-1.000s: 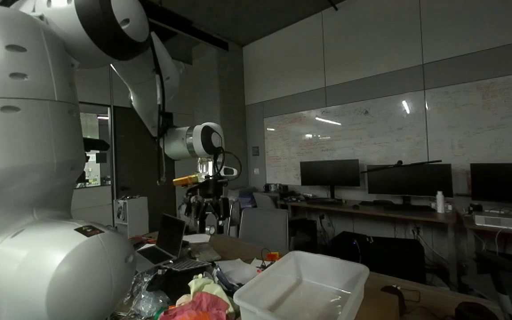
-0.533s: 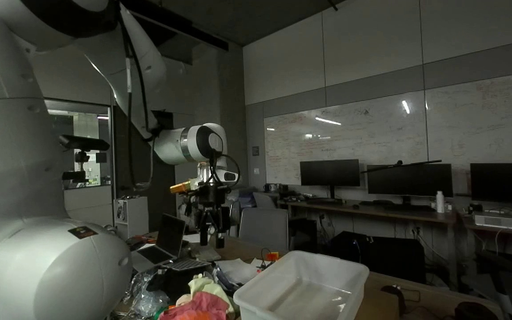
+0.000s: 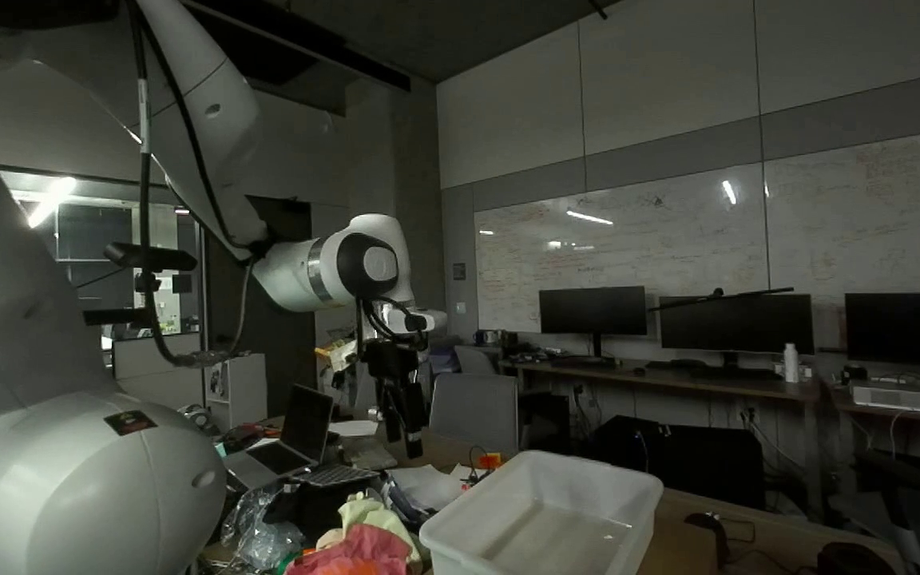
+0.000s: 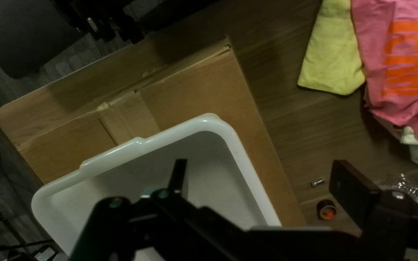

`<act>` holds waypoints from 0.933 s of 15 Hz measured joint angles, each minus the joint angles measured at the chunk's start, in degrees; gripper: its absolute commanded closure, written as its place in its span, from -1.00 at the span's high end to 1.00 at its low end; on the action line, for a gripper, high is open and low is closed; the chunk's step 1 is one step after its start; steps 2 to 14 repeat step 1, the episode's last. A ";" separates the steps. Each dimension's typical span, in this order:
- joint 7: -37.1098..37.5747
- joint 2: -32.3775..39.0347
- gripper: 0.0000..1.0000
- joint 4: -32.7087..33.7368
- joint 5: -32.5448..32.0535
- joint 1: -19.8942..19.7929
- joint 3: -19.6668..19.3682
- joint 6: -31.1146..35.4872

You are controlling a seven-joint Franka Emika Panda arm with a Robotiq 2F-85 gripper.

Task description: Remove the clothes and towels from the storage box and put them on the table

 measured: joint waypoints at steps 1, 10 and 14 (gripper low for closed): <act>0.07 -0.42 1.00 -0.79 0.00 -0.46 0.00 1.11; 0.07 -0.42 1.00 -0.79 0.00 -0.46 0.00 1.11; 0.07 -0.42 1.00 -0.79 0.00 -0.46 0.00 1.11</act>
